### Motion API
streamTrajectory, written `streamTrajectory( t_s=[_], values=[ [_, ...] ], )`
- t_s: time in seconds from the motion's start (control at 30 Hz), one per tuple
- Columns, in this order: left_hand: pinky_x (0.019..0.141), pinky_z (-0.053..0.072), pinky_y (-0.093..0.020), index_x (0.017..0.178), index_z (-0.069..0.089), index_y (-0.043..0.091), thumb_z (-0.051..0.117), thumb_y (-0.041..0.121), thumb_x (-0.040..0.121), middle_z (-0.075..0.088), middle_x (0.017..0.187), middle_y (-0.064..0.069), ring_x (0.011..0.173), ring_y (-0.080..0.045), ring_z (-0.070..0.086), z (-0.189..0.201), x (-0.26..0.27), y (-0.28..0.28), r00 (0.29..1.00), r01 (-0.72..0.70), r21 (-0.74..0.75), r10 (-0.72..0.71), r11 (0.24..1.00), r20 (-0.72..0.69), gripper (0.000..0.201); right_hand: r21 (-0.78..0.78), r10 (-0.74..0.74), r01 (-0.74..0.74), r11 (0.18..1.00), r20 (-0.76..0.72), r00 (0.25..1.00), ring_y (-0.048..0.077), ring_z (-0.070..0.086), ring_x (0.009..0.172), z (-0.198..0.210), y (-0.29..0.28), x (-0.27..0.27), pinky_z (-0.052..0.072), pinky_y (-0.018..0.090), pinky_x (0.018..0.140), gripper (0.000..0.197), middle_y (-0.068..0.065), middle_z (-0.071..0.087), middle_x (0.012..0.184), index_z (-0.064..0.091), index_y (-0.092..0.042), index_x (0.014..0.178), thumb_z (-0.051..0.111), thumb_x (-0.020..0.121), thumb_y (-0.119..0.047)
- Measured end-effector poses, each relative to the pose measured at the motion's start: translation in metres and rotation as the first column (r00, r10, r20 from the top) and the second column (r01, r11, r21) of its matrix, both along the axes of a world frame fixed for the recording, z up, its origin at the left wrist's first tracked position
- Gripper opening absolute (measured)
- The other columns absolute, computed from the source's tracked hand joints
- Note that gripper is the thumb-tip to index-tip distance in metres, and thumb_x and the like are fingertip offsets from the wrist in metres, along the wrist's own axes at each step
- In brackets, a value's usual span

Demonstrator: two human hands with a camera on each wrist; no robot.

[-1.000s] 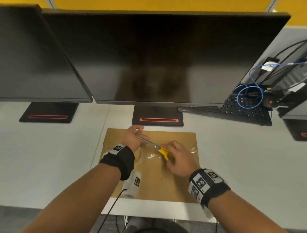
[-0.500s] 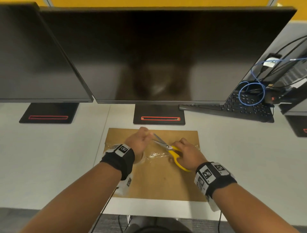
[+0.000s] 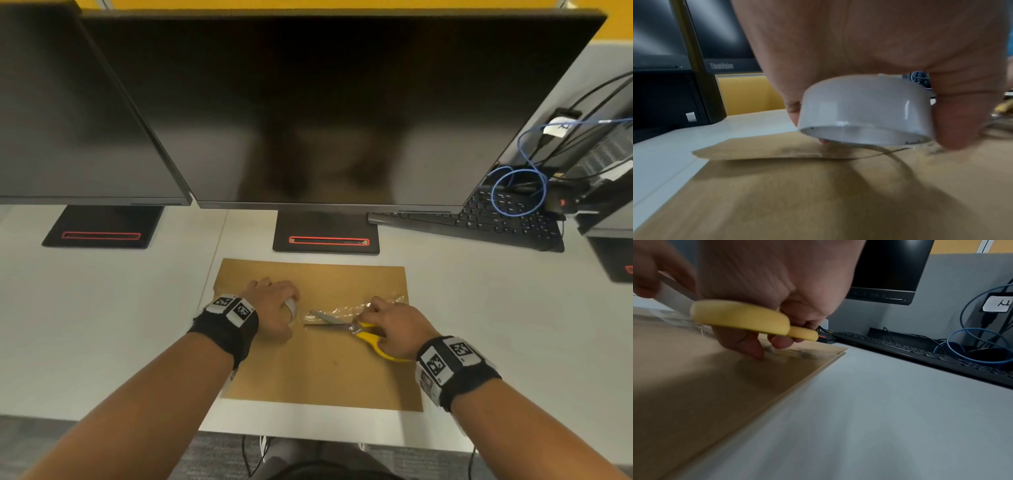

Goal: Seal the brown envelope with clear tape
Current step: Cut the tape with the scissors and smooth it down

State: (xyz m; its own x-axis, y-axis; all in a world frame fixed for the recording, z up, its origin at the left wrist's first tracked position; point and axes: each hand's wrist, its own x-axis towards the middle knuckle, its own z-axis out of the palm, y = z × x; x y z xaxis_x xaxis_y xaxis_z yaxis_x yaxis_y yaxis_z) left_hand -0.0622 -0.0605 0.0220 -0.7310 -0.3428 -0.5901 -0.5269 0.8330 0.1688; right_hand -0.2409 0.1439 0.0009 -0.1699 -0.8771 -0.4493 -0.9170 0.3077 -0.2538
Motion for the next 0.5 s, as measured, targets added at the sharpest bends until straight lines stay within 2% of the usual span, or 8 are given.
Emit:
streamTrajectory(
  t_s=[0.17, 0.3, 0.43, 0.5],
  values=[
    [0.11, 0.023, -0.041, 0.132, 0.044, 0.034, 0.06, 0.05, 0.08, 0.034, 0.149, 0.005, 0.131, -0.026, 0.035, 0.014, -0.01, 0.003, 0.994, 0.056, -0.035, -0.052, 0.998, 0.098, 0.057, -0.008, 0.042, -0.042, 0.999, -0.008, 0.999, 0.031, 0.055, 0.091, 0.004, -0.005, 0.006, 0.042, 0.033, 0.079, 0.045, 0.003, 0.046, 0.12, 0.048, -0.032, 0.13, 0.049, 0.086, -0.03],
    [0.108, 0.025, -0.041, 0.13, 0.046, 0.037, 0.059, 0.054, 0.079, 0.04, 0.146, 0.006, 0.127, -0.025, 0.039, 0.016, -0.013, 0.004, 0.99, 0.06, -0.045, -0.054, 0.997, 0.134, 0.056, 0.004, 0.065, -0.065, 0.998, -0.025, 0.998, 0.031, 0.054, 0.092, 0.007, -0.009, 0.008, 0.043, 0.035, 0.081, 0.046, 0.003, 0.046, 0.121, 0.047, -0.033, 0.132, 0.049, 0.086, -0.028],
    [0.105, 0.031, -0.042, 0.125, 0.046, 0.044, 0.057, 0.061, 0.07, 0.048, 0.138, 0.003, 0.119, -0.024, 0.044, 0.02, -0.014, 0.005, 0.987, 0.007, -0.048, 0.0, 0.999, 0.159, 0.059, -0.017, 0.081, -0.082, 0.997, -0.034, 0.996, 0.033, 0.055, 0.089, 0.011, -0.012, 0.009, 0.041, 0.034, 0.074, 0.044, 0.004, 0.048, 0.118, 0.048, -0.032, 0.132, 0.049, 0.087, -0.031],
    [0.103, 0.033, -0.039, 0.126, 0.045, 0.041, 0.057, 0.059, 0.075, 0.052, 0.128, 0.0, 0.115, -0.024, 0.046, 0.021, -0.016, 0.006, 0.985, 0.014, -0.063, -0.003, 0.998, 0.171, 0.056, -0.041, 0.083, -0.085, 0.996, -0.043, 0.996, 0.032, 0.054, 0.088, 0.013, -0.016, 0.011, 0.039, 0.033, 0.071, 0.043, 0.003, 0.049, 0.116, 0.049, -0.032, 0.131, 0.048, 0.088, -0.035]
  ],
)
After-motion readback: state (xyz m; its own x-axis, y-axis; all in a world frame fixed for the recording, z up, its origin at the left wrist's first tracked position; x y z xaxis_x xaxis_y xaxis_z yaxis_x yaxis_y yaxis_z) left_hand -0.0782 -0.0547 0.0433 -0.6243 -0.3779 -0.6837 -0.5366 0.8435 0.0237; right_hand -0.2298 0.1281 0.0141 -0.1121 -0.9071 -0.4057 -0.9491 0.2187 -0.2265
